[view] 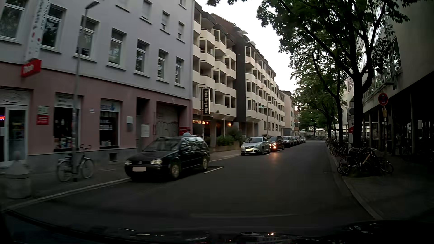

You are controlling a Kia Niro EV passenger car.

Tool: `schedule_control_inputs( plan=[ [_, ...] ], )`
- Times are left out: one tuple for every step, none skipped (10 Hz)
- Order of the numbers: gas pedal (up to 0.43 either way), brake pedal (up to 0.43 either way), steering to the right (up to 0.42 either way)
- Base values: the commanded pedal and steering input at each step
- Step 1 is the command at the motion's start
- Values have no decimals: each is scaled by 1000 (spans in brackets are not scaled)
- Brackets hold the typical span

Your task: Follow the waypoints while adhering to traffic rules and regulations

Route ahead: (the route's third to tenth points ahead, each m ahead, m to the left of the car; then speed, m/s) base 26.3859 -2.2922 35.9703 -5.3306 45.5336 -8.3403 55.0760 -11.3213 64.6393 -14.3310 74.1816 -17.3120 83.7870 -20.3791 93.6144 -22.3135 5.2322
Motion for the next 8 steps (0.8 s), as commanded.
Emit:
schedule_control_inputs(
  plan=[
    [98, 0, 151],
    [98, 0, 150],
    [98, 0, 150],
    [98, 0, 151],
    [98, 0, 150],
    [98, 0, 150],
    [98, 0, 149],
    [98, 0, 147]
  ],
)
